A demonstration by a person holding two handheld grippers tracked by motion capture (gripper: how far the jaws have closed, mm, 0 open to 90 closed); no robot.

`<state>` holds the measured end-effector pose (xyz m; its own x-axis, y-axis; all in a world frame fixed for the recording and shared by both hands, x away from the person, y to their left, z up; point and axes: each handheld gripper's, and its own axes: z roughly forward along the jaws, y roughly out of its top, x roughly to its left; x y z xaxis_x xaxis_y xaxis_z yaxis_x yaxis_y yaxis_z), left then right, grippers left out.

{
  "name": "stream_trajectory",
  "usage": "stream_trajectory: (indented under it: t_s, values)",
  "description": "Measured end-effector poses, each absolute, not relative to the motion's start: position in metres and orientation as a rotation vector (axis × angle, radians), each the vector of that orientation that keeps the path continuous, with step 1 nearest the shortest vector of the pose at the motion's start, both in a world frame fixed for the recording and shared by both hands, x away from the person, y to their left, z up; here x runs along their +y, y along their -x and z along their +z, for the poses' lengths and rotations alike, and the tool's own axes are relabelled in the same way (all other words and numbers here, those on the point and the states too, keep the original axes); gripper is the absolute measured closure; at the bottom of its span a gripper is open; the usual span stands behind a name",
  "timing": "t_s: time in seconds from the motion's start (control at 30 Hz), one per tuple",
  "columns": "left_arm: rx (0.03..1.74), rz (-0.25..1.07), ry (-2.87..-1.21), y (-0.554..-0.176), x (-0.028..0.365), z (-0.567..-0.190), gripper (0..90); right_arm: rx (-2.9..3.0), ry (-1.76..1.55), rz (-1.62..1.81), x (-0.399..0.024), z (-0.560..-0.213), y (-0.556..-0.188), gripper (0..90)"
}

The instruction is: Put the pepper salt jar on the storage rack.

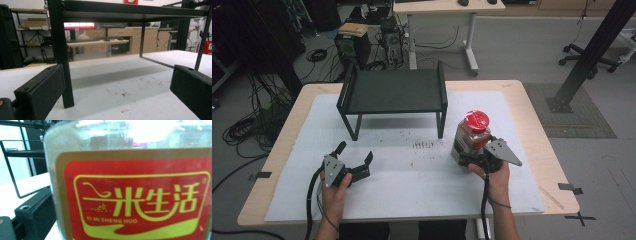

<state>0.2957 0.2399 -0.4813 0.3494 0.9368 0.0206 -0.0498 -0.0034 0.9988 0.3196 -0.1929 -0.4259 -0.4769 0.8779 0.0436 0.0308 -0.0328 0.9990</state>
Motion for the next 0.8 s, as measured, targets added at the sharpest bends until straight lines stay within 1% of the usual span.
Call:
stream_trajectory:
  t_s: [0.2,0.23,0.4,0.43,0.5,0.8]
  values:
    - [0.903,0.974,-1.331,-0.2956,0.2399,-0.4813,0.2,1.573,-0.97,1.582,-0.1924,-0.4259,-0.3197,0.9]
    - [0.903,0.974,-1.331,-0.2956,0.2399,-0.4813,0.2,1.573,-0.97,1.582,-0.1924,-0.4259,-0.3197,4.0]
    - [0.903,0.974,-1.331,-0.2956,0.2399,-0.4813,0.2,1.567,-0.969,1.581,-0.193,-0.4255,-0.3192,5.4]
    - [0.903,0.975,-1.331,-0.2956,0.2398,-0.4813,0.2,1.567,-0.971,1.58,-0.1933,-0.4255,-0.3193,7.6]
    - [0.902,0.975,-1.332,-0.2956,0.2398,-0.4813,0.2,1.566,-0.971,1.583,-0.1939,-0.4255,-0.3195,9.3]
    - [0.903,0.975,-1.332,-0.2956,0.2398,-0.4813,0.2,1.574,-0.961,1.575,-0.1943,-0.4248,-0.3201,12.5]
